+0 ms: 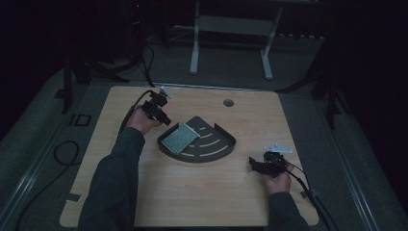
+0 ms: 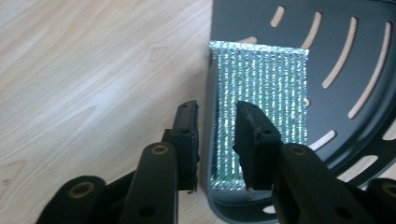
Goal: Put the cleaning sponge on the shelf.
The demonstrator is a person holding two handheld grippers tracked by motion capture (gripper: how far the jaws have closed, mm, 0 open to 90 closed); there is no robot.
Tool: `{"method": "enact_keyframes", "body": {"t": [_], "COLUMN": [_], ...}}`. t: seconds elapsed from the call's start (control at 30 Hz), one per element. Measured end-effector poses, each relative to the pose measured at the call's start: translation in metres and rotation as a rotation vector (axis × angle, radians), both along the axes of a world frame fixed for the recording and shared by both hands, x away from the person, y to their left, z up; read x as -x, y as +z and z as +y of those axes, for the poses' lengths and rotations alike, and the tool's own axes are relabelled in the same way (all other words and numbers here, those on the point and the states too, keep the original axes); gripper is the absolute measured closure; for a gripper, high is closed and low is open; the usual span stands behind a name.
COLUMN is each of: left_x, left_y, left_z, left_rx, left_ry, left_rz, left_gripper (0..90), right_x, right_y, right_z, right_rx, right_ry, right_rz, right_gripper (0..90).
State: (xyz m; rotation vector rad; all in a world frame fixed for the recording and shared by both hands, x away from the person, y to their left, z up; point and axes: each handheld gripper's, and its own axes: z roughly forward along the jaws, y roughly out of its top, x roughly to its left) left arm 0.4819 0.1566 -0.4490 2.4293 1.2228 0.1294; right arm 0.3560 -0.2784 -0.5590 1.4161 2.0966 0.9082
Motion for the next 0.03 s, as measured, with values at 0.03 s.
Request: {"method": "enact_keyframes", "body": {"t": [0.03], "left_x": [0.0016], "left_y": [0.0008], "left_z": [0.0022], "left_rx": [-0.002], "left_ry": [0.005], "left_rz": [-0.014], "left_gripper": [67.4], "right_x": [0.0], "right_y": [0.0], "right_z": [0.0], "right_rx": [0.0], "right_ry": [0.0], "right_rz": [0.0], "right_gripper": [20.4]}}
